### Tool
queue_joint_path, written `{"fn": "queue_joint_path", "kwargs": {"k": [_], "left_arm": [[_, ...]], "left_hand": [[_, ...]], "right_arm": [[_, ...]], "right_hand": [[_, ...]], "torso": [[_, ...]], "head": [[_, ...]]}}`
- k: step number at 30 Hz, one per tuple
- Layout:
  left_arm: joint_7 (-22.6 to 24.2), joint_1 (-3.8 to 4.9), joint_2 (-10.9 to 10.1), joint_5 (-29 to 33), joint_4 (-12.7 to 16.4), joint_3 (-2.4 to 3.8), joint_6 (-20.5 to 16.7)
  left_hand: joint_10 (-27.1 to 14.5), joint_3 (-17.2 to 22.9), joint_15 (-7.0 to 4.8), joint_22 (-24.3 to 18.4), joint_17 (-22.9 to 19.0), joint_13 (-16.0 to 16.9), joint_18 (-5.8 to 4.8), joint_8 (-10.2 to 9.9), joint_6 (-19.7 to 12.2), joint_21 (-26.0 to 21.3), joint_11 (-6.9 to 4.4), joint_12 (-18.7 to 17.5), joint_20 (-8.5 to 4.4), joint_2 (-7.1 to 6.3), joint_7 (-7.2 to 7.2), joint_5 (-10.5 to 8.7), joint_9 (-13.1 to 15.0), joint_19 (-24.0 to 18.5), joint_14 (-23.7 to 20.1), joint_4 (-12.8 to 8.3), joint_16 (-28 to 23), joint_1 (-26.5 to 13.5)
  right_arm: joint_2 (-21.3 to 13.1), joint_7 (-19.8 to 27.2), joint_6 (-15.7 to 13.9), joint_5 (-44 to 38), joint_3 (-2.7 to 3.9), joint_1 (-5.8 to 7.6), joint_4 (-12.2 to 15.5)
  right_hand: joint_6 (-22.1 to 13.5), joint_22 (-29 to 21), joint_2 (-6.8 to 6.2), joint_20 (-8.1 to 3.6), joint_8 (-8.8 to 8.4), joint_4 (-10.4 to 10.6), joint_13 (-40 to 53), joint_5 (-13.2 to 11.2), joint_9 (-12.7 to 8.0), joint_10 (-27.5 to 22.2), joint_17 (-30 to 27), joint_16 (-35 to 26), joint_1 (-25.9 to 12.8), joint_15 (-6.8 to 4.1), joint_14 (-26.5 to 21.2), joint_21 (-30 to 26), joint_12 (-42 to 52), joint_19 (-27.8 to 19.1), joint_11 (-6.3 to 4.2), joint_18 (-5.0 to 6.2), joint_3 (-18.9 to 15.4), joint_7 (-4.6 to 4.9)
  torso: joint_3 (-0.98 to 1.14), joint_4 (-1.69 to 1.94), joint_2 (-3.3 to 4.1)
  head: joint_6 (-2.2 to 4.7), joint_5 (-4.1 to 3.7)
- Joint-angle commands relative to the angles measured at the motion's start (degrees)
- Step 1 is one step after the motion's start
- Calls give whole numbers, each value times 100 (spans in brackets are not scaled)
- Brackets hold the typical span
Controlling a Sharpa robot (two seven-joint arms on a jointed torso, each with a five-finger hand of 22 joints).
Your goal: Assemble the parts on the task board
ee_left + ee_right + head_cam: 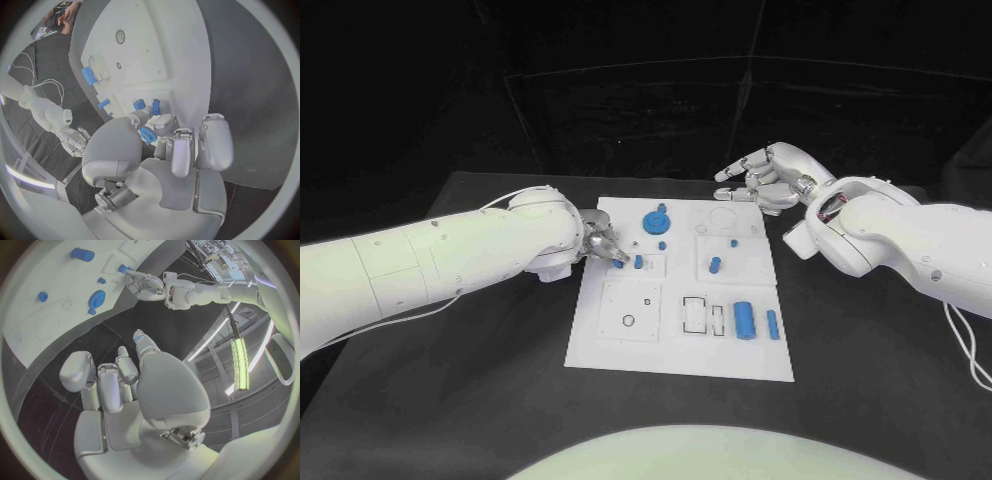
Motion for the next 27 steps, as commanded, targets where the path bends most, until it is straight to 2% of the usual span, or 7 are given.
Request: {"fn": "queue_joint_path", "kwargs": {"k": [1,9,27], "left_arm": [[-83,-12,7,29,-11,-10,114],[-85,-11,8,29,-36,-10,2],[-66,-11,5,29,30,-8,-84]], "left_hand": [[39,-159,-34,1,1510,12,-7,35,34,11,-13,26,-28,-35,14,3,-5,46,605,95,36,-176],[57,-528,-43,21,1510,42,-9,69,73,18,-23,59,-33,-72,0,7,-16,55,605,313,36,-410],[78,-766,-58,48,1510,76,-14,103,91,34,-41,92,-46,-61,-21,7,-21,66,605,434,36,-456]], "right_arm": [[7,44,37,13,3,10,5],[10,45,43,13,3,10,-6],[39,57,53,13,3,9,-41]], "right_hand": [[-43,-4,22,1,27,2,-6,-14,-7,-35,188,-30,-53,-37,307,-21,-4,-25,-3,72,-36,0],[-43,-7,24,1,28,11,5,-15,-7,-27,202,-21,-65,-37,310,-23,7,-25,-3,72,-43,0],[-45,-12,26,1,28,23,-2,-16,-8,-30,201,-23,-82,-37,311,-26,3,-26,-2,73,-54,0]], "torso": [[0,4,-1],[-2,0,1],[-3,-1,-1]], "head": [[-2,2],[-6,2],[-16,-3]]}}
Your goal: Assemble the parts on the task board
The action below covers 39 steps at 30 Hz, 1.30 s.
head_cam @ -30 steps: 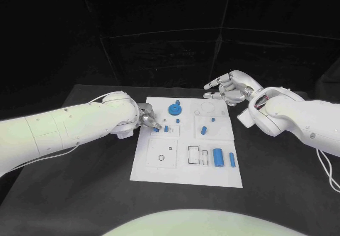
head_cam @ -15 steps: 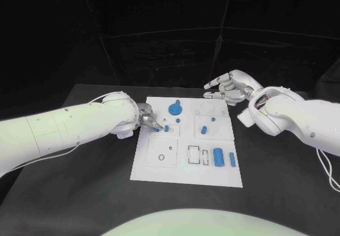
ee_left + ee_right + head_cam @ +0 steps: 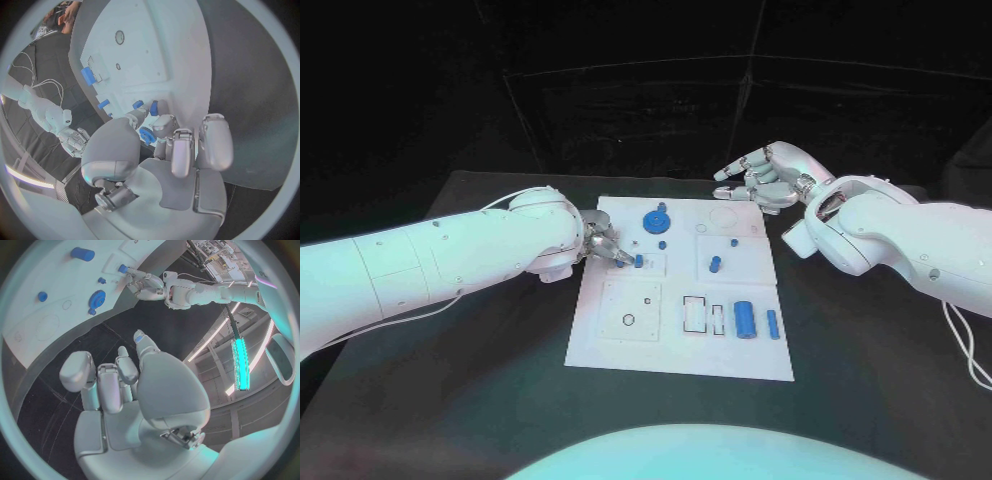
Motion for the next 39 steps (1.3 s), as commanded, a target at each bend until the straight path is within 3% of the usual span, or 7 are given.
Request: {"fn": "queue_joint_path", "kwargs": {"k": [1,15,21,24,29,33,39], "left_arm": [[-43,3,-14,13,37,2,-42],[-65,7,-78,13,80,5,-63],[129,37,-137,89,97,10,-444],[435,71,-155,242,71,12,-895],[951,100,-174,502,58,13,-1377],[1362,110,-179,579,57,12,-1550],[1867,116,-73,607,-55,9,-1665]], "left_hand": [[37,-37,-38,6,1509,10,-13,33,43,33,0,27,-47,12,12,8,6,66,585,-13,36,-57],[37,-71,-41,4,1509,10,-13,38,43,30,-3,27,-49,9,9,7,6,66,585,-2,36,-53],[-129,-196,-34,-230,1509,-273,42,-16,-92,-195,20,-186,-49,-34,45,8,-23,-21,585,39,36,-27],[-975,-546,81,-1369,925,-1526,279,-183,-480,-1355,169,-1199,38,-134,207,11,-117,-510,399,228,-362,75],[-1481,-1092,203,-2645,-50,-1966,496,-277,-800,-2752,329,-1616,191,-318,378,25,-224,-1058,30,486,-1166,278],[-1742,-1525,305,-3408,-842,-2117,629,-311,-1009,-3629,410,-1762,258,-319,490,44,-310,-1337,-302,718,-1898,559],[-2129,-2263,434,-3911,-2181,-2461,641,-321,-1280,-4291,579,-1974,390,-106,623,33,-524,-1326,-800,737,-3230,1353]], "right_arm": [[5,53,38,13,3,10,2],[12,54,43,13,3,9,-8],[17,55,41,13,3,9,-22],[24,52,40,13,3,9,-29],[26,48,34,13,2,9,-33],[27,45,28,13,2,9,-37],[38,43,22,13,2,9,-48]], "right_hand": [[-45,-5,3,1,28,8,-3,-16,-8,-30,203,-23,-59,-37,311,-26,3,-26,-2,72,-38,1],[-47,-7,5,1,28,17,-4,-15,-8,-31,197,-27,-71,-36,310,-27,3,-26,-2,73,-45,1],[-47,-7,5,1,28,17,-4,-15,-8,-31,197,-27,-71,-36,310,-27,3,-26,-2,73,-45,1],[-47,-7,5,1,28,17,-4,-15,-8,-31,197,-27,-71,-36,310,-27,3,-26,-2,73,-45,1],[-47,-7,5,1,28,17,-4,-15,-8,-31,197,-27,-71,-36,310,-27,3,-26,-2,73,-45,1],[-47,-7,5,1,28,17,-4,-15,-8,-31,197,-27,-71,-36,310,-27,3,-26,-2,73,-45,1],[-52,-13,8,2,27,26,-12,-10,-9,-35,192,-32,-82,-36,309,-31,-1,-27,-2,73,-53,1]], "torso": [[0,-1,1],[-2,-3,-3],[-1,-3,2],[4,1,-1],[-4,-5,-6],[-5,4,-6],[0,7,-1]], "head": [[-5,-6],[-5,-8],[-8,-21],[-10,-26],[-12,-29],[-14,-32],[13,-30]]}}
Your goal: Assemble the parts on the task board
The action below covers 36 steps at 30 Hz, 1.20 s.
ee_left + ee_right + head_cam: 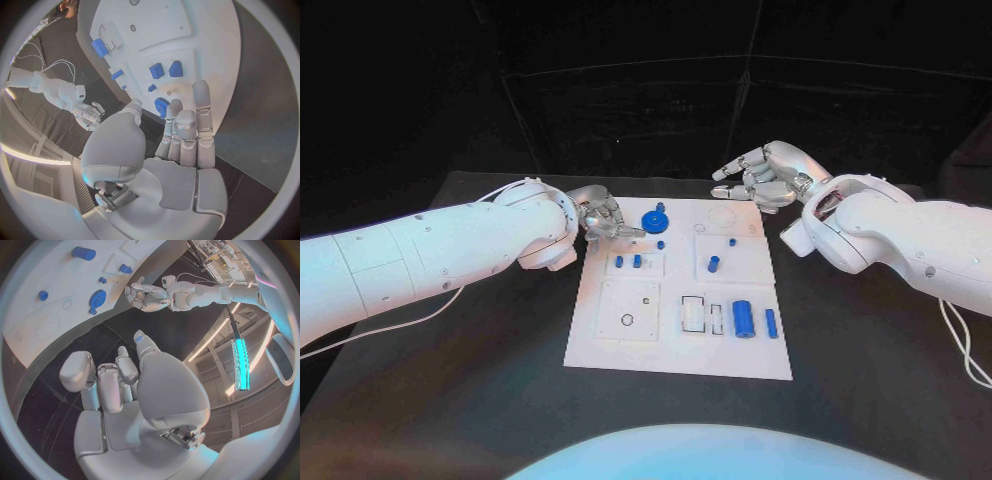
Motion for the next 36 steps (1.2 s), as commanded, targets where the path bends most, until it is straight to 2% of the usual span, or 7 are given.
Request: {"fn": "queue_joint_path", "kwargs": {"k": [1,5,11,15,23,30,36], "left_arm": [[816,14,99,132,-98,1,-337],[1301,14,312,-221,-322,-51,-430],[1831,11,715,-892,-667,-194,-614],[1844,7,934,-1080,-839,-269,-631],[1680,-12,1152,-1375,-1020,-337,-414],[1516,-29,1273,-1495,-1115,-355,-120],[1342,-44,1324,-1539,-1158,-359,24]], "left_hand": [[-153,-85,60,-155,-381,-133,65,-40,-83,-197,32,-96,58,82,53,-21,-94,6,-141,-90,-384,441],[-397,199,54,-247,-130,-375,78,-284,76,-287,23,-355,56,324,38,-20,-353,120,11,-513,-135,1394],[-503,587,88,-303,-259,-1082,59,-1089,477,-373,84,-1186,60,311,59,-36,-956,127,-159,-963,-224,2280],[-405,682,113,-296,-296,-1481,57,-1516,758,-366,118,-1540,81,224,74,-37,-1275,177,-166,-1039,-180,2295],[-437,620,103,-136,577,-1790,58,-1826,925,-90,130,-1777,74,93,66,-24,-1501,525,390,-1089,792,2135],[-240,635,66,1154,1100,-2106,-149,-2079,1206,1308,96,-1953,31,141,27,-28,-1690,970,691,-1190,1398,2082],[-230,611,64,1399,1064,-2224,-185,-2169,1278,1567,106,-2047,24,132,30,-27,-1751,1037,729,-1216,1424,2030]], "right_arm": [[14,41,11,13,3,10,2],[25,40,9,13,3,10,-1],[49,41,14,13,3,9,-5],[60,39,16,13,3,9,-6],[69,38,14,13,3,9,-3],[75,36,16,13,3,9,0],[82,33,19,13,3,9,-3]], "right_hand": [[-52,-5,-18,2,27,8,-5,-10,-9,-35,193,-32,-56,-36,309,-31,-1,-27,-1,74,-34,1],[-52,-5,-18,2,27,8,-5,-10,-9,-35,193,-32,-56,-36,309,-31,-1,-27,-1,74,-34,1],[-55,-6,-15,2,26,10,-6,-6,-9,-36,194,-32,-58,-36,309,-33,-1,-27,-2,74,-36,1],[-56,-5,-12,2,26,11,-1,-3,-10,-32,195,-32,-57,-37,309,-32,4,-26,-2,74,-36,1],[-56,-5,-12,2,26,11,-1,-3,-10,-32,195,-32,-57,-37,309,-32,4,-26,-2,74,-36,1],[-56,-5,-12,2,26,11,-1,-3,-10,-32,195,-32,-57,-37,309,-32,4,-26,-2,74,-36,1],[-59,1,-5,2,25,11,6,4,-10,-27,202,-28,-53,-37,311,-30,11,-23,-2,73,-35,0]], "torso": [[4,6,7],[2,-4,11],[-2,-27,24],[0,-47,38],[-3,-30,32],[-1,-31,29],[-3,-28,28]], "head": [[19,3],[45,-21],[82,-58],[105,-57],[95,-91],[95,-98],[87,-108]]}}
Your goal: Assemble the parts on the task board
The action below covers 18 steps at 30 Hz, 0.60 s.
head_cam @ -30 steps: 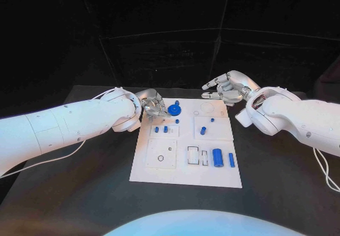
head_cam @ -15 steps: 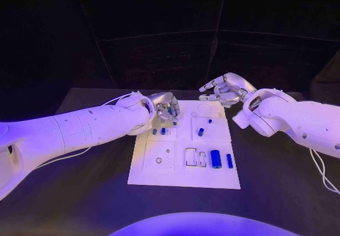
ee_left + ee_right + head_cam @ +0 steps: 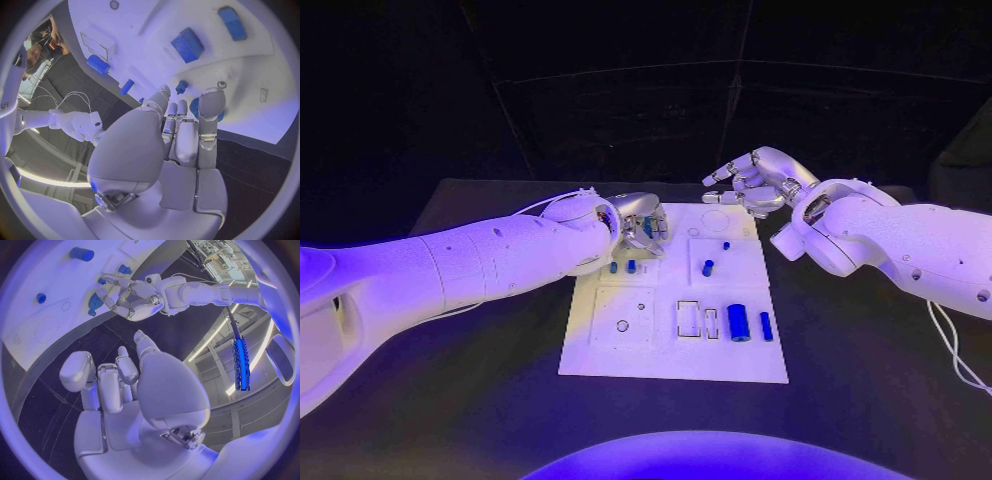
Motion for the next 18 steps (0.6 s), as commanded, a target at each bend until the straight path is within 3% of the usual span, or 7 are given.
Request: {"fn": "queue_joint_path", "kwargs": {"k": [1,9,18], "left_arm": [[-206,0,25,-174,-26,1,272],[-362,-8,65,-231,-74,1,495],[-485,-20,87,-272,-124,2,570]], "left_hand": [[29,5,-3,61,-8,-50,-95,-60,67,67,18,-46,-1,14,-1,-28,-26,48,99,-47,46,-53],[57,111,-5,211,-41,-153,-114,-112,170,218,18,-123,-2,130,-13,-27,-67,68,119,-127,59,45],[15,174,25,290,-125,-291,-124,-205,221,284,64,-261,13,126,32,-25,-128,47,114,-179,37,18]], "right_arm": [[8,35,19,13,3,11,5],[20,36,19,13,3,11,-1],[27,43,25,13,3,11,-6]], "right_hand": [[-58,-1,-3,2,25,11,4,4,-5,-27,203,-28,-55,-37,311,-30,11,-23,-2,72,-35,0],[-59,-2,3,2,26,11,2,12,-5,-28,205,-28,-50,-37,312,-31,10,-22,-3,72,-33,0],[-59,0,9,1,27,9,6,22,-5,-25,204,-29,-45,-38,312,-31,14,-21,-3,72,-30,0]], "torso": [[-3,5,0],[2,3,-1],[-3,7,-3]], "head": [[-7,-10],[-9,-5],[-17,-5]]}}
